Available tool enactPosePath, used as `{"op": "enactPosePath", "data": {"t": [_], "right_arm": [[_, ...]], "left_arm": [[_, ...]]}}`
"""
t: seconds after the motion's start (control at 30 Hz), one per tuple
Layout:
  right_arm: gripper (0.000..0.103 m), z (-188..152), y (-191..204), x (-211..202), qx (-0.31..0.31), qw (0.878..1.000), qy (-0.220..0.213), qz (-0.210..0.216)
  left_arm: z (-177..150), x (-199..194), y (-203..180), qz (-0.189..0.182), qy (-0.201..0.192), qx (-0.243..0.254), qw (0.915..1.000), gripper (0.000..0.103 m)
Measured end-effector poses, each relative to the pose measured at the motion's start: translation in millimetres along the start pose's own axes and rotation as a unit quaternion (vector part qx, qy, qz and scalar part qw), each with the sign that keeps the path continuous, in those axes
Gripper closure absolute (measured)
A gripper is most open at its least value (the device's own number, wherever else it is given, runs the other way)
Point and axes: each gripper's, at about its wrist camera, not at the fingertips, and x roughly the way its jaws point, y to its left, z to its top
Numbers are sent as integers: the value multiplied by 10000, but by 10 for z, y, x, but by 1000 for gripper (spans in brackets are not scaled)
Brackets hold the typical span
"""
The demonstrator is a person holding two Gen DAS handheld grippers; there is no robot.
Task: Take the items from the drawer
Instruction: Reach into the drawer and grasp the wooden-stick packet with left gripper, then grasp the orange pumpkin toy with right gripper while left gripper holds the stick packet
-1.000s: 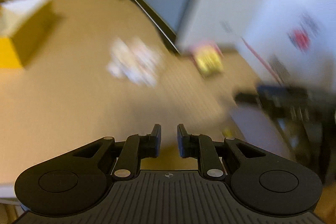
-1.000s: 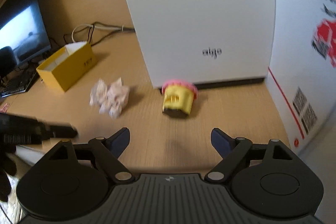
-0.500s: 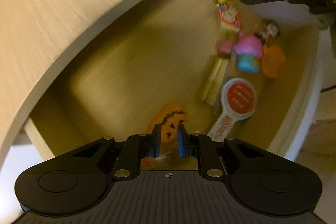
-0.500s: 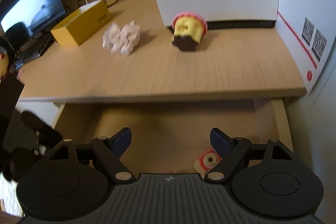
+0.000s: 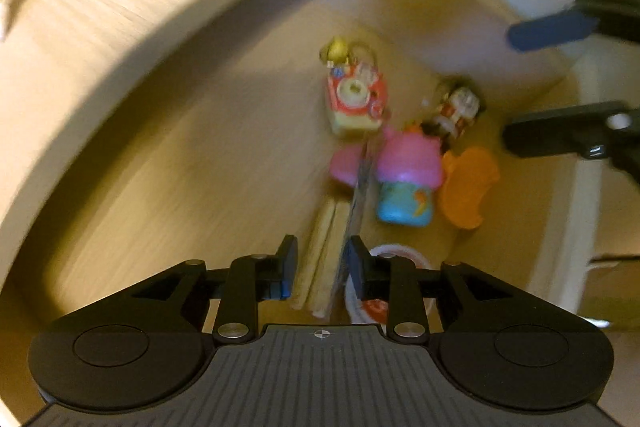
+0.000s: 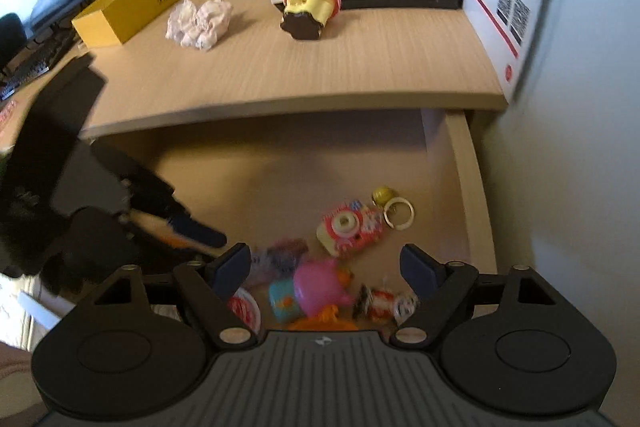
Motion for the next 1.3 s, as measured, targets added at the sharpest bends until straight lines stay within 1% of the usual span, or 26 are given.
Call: {"op": "enactPosePath", "data": {"t": [0.07, 0.17, 0.23, 0.27, 0.3, 0.33, 0.37, 0.4, 0.47, 0.53, 0.57, 0.67, 0.73, 0.77, 0.8, 0.9, 0.97, 1.03, 1.1, 1.13, 1.17, 1.2, 1.27, 1.3], "right_arm": [[20, -38, -10, 6, -4, 9999, 78, -68], [20, -61, -37, 33, 88, 9995, 196, -231], [20, -49, -51, 52, 189, 9990, 248, -310], [20, -46, -61, 67, 243, 9988, 262, -337], [20, -35, -65, 87, 310, 9985, 280, -359], [20, -17, -66, 110, 370, 9982, 294, -370], [20, 6, -67, 139, 432, 9979, 302, -366], [20, 36, -70, 183, 517, 9975, 316, -362], [20, 112, -88, 304, 738, 9958, 380, -395], [22, 188, -107, 448, 921, 9935, 479, -462], [23, 234, -101, 516, 971, 9924, 536, -526], [23, 376, -56, 706, 1003, 9905, 694, -629], [24, 441, -56, 845, 1128, 9872, 927, -634], [26, 468, -41, 898, 1154, 9858, 1053, -625], [26, 488, -1, 927, 1097, 9855, 1190, -503], [26, 489, 257, 954, 670, 9854, 1563, 86], [26, 489, 534, 957, 154, 9861, 1604, 393], [26, 507, 883, 979, -473, 9842, 1506, 803], [27, 505, 1223, 1043, -1029, 9760, 1531, 1154], [28, 493, 1387, 1095, -1319, 9691, 1617, 1320], [28, 487, 1514, 1158, -1561, 9632, 1700, 1377], [28, 469, 1633, 1235, -1804, 9583, 1790, 1308], [28, 428, 1782, 1401, -2113, 9539, 1896, 977], [30, 415, 1818, 1477, -2185, 9522, 1952, 866]], "left_arm": [[4, 82, -38, -13, 136, 12, 9999, 69], [4, 133, -11, -146, 70, -300, 9994, 69], [5, 134, 25, -193, 5, -435, 9989, 72], [3, 134, 51, -211, 45, -593, 9980, 72], [-3, 125, 91, -226, 119, -876, 9958, 72], [-16, 114, 144, -268, 197, -1180, 9925, 74], [-16, 129, 192, -348, 208, -1380, 9896, 76], [-49, 82, 227, -379, 139, -1504, 9878, 77], [-138, -93, 266, -259, -72, -1689, 9853, 77], [-276, -331, 300, -155, -317, -1960, 9800, 77], [-358, -461, 323, -113, -441, -2117, 9763, 77], [-607, -856, 406, 73, -795, -2593, 9625, 77], [-764, -1123, 419, 243, -1043, -2826, 9532, 77], [-829, -1265, 456, 320, -1135, -2894, 9499, 77], [-902, -1366, 454, 415, -1250, -2992, 9451, 77], [-1080, -1573, 487, 652, -1553, -3295, 9290, 77], [-1227, -1637, 510, 804, -1729, -3470, 9183, 77], [-1366, -1677, 548, 848, -1835, -3730, 9055, 77], [-1467, -1686, 562, 804, -1843, -4036, 8926, 77], [-1506, -1702, 555, 766, -1860, -4109, 8892, 77], [-1527, -1717, 536, 771, -1873, -4136, 8877, 77], [-1573, -1759, 509, 826, -1895, -4143, 8864, 77], [-1664, -1802, 503, 929, -1977, -4214, 8802, 77], [-1713, -1810, 495, 938, -2008, -4285, 8759, 77]]}}
